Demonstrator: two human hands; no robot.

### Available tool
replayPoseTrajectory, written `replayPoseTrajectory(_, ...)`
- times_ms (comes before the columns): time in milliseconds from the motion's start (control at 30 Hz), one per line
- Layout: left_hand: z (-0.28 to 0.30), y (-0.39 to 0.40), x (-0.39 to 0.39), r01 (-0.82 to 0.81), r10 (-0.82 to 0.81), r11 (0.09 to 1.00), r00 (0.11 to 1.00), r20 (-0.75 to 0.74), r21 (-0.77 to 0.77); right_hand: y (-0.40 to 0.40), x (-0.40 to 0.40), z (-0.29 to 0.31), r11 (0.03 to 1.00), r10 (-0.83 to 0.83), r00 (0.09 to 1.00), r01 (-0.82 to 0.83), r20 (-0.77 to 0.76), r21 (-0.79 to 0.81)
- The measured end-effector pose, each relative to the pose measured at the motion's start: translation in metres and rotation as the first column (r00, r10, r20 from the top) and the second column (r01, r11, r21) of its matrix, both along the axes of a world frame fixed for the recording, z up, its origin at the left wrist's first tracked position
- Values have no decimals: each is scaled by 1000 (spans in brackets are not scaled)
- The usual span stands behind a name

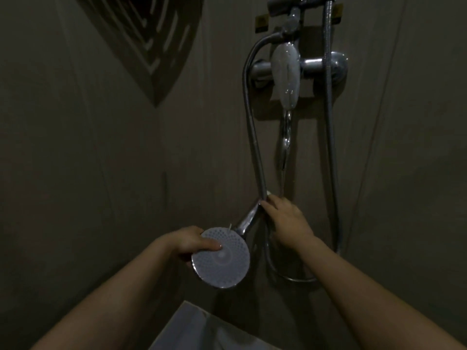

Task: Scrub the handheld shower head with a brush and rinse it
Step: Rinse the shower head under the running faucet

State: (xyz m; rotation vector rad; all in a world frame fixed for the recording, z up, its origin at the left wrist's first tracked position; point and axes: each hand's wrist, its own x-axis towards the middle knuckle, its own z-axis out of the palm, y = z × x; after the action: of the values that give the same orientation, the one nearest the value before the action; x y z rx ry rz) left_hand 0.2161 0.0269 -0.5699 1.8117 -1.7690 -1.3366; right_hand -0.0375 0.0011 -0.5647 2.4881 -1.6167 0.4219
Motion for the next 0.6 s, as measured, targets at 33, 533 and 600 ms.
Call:
replayPoseTrajectory(33,5,-1,4,21,-22,1000,997,79,6,1,2,-2,1000,12,999,-12,-47,-2)
replayPoseTrajectory(533,92,7,8,124,-61,992,700,711,-38,7,48,-3,956,-228,968,242,-102,167)
replayPoseTrajectory(600,104,9,5,132,-54,990,661,748,-44,7,50,2,945,-229,970,241,-79,220)
